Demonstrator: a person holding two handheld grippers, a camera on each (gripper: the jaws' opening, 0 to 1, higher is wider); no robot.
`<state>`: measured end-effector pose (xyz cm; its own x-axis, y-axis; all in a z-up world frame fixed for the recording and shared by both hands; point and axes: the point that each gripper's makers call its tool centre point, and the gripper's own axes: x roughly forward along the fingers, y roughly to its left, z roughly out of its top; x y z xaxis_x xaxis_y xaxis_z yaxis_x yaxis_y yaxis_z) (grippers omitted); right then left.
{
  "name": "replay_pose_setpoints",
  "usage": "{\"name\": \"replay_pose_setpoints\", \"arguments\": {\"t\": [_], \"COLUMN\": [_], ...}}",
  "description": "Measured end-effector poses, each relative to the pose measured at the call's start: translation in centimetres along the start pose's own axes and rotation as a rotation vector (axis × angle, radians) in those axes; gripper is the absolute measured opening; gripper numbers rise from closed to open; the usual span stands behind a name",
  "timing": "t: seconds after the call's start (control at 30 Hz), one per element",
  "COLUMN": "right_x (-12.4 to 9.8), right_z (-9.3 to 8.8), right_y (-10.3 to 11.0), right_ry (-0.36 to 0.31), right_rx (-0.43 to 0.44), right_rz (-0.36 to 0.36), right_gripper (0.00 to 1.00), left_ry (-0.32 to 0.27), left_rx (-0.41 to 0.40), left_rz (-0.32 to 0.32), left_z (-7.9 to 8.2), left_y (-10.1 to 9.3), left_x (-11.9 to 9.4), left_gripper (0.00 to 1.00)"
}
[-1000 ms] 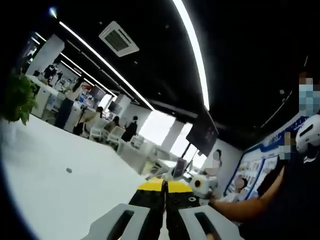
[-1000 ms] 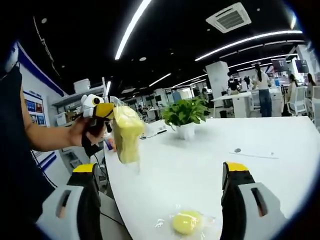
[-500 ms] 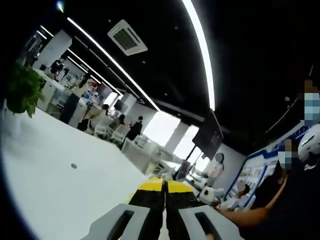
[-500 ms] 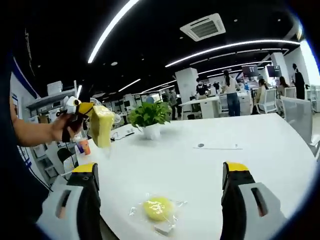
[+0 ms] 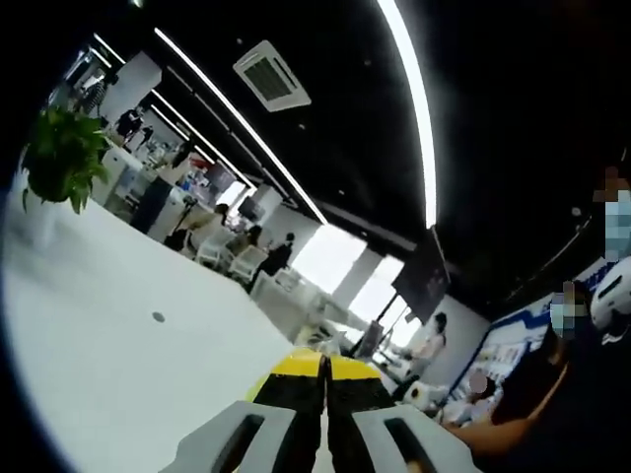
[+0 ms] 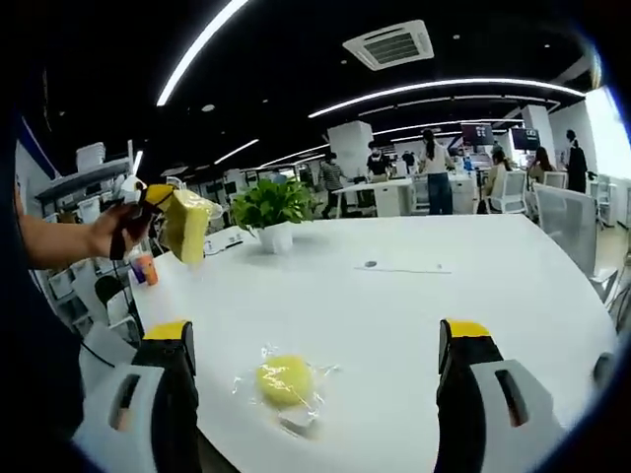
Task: Compare the silicone blocks by pressing each to a similar depth, holding the contact briefly, and releasing to observe deformation and rebound differences across the visible hardness samples.
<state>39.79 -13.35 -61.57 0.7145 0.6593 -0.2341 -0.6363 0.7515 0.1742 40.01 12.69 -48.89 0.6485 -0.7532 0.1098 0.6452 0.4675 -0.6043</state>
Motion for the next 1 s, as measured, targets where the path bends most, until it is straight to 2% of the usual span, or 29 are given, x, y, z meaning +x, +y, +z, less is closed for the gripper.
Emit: {"name": "replay_pose_setpoints", "arguments": {"t": [0.33,0.6,0.7,1.0], "right_x": [-0.6,-0.2,-0.1,-0.5], "right_z": [-1.2,-2.4,-3.2,-4.6], "right_y": [-1.0,-1.2,-1.5,-1.2], "right_ry": [0.021,0.03,0.068,0.076], "right_rx": [-0.034,-0.006,-0.038,-0.003], "right_rz": [-0.052,-0.06,-0.073,-0.062], "right_gripper": [0.96,0.96,0.96,0.96], "left_ry": [-0.02,0.023,0.032,0.049], "left_rx": [-0.095,-0.148,-0.163,-0.23], "left_rz": [0.045,0.083,0.094,0.144], "left_z": [-1.7,-4.9,-5.5,-8.0], "left_y": [2.8,4.5,5.0,7.2], "left_x": [-0.9,-1.2,-1.4,-1.6], "left_gripper": [0.0,0.0,0.0,0.0]}}
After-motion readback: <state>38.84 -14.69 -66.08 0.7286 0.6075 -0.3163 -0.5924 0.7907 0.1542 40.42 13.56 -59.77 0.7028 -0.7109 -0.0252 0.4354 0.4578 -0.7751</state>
